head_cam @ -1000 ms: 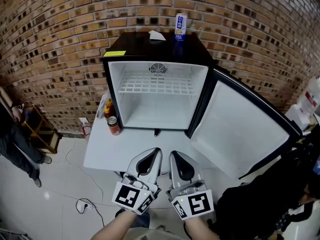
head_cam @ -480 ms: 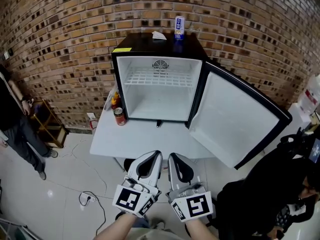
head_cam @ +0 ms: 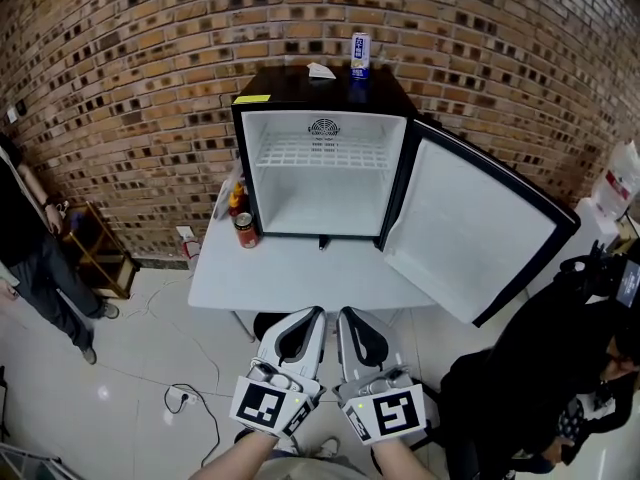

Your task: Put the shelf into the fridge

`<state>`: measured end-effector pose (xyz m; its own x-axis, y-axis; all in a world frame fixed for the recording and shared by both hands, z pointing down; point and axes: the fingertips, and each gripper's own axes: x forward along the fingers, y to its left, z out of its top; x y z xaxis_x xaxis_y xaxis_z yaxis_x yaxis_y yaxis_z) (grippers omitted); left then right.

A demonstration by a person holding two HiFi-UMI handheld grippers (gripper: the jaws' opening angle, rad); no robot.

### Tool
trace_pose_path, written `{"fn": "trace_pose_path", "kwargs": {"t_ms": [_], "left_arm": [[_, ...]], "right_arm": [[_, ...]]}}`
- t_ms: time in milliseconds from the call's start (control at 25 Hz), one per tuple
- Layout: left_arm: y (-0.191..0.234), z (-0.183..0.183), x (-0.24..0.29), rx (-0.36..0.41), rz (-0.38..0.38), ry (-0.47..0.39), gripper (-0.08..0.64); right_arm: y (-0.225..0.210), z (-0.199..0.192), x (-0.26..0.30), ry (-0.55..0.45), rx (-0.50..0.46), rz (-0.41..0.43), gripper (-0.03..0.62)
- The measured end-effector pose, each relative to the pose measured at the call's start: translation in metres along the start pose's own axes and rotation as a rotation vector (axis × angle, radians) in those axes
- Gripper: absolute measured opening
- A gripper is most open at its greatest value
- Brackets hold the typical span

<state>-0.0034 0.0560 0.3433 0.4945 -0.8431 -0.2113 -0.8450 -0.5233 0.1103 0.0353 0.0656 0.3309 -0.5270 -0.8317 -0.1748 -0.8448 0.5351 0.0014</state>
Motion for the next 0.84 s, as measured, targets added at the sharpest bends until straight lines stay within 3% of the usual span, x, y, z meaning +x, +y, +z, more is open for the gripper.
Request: {"fn": "trace_pose_path", "kwargs": {"t_ms": [840], "left_arm": [[0.019, 0.01, -0.02, -0.004, -0.028, -0.011, 0.002]], "right_arm": [[0.029, -0.006, 0.008, 0.01, -0.006, -0.016, 0.0]]}}
